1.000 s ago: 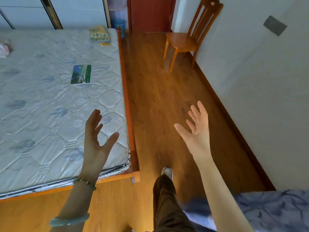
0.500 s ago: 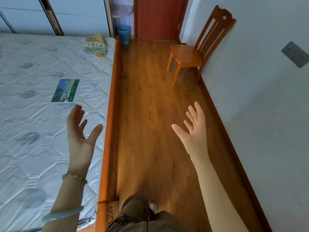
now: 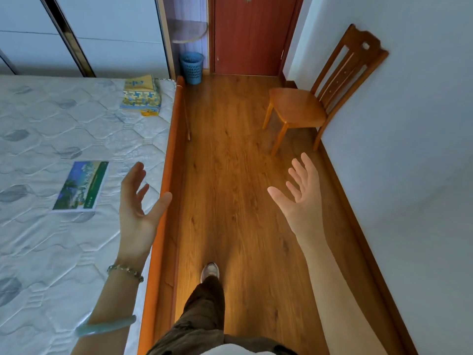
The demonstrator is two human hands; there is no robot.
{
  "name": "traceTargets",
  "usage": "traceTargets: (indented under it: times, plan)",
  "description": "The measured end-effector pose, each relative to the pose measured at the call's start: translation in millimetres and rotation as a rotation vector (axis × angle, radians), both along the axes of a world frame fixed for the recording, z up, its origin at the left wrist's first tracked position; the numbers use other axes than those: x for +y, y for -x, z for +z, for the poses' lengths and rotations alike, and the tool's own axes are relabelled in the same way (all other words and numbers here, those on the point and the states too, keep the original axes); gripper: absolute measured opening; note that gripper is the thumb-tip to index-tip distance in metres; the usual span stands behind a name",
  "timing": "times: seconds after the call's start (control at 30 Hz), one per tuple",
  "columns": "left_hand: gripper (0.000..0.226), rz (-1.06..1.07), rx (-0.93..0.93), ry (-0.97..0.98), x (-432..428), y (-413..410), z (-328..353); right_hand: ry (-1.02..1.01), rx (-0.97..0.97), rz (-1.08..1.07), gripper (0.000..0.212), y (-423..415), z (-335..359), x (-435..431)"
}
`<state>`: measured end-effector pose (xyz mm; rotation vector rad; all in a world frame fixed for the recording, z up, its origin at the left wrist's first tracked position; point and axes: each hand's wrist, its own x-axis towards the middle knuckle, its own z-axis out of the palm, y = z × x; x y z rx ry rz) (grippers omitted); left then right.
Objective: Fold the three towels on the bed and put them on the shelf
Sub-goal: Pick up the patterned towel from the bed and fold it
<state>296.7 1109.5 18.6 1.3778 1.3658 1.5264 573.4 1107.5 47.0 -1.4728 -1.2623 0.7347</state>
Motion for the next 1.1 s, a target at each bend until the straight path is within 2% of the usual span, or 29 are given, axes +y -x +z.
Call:
traceTargets:
  times: [0.2,0.47,0.9,1.1]
  plan:
    - [0.078,-0.015,-0.013,-0.022,147,7,23,-0.033,0.004,0.005,0.082,14,21,147]
    - [0.077,0.012,-0.058,0.008,284,8,25,-0.028,-0.008,0.047,0.081,22,23,303]
    - [0.067,0.226,-0.061,0.011,549,-13,10,0.005,-0.017,0.270,0.076,8,21,606]
    - [0.065,0.332,-0.111,0.009,635,-5,10,0.025,-0.020,0.353,0.077,16,28,717]
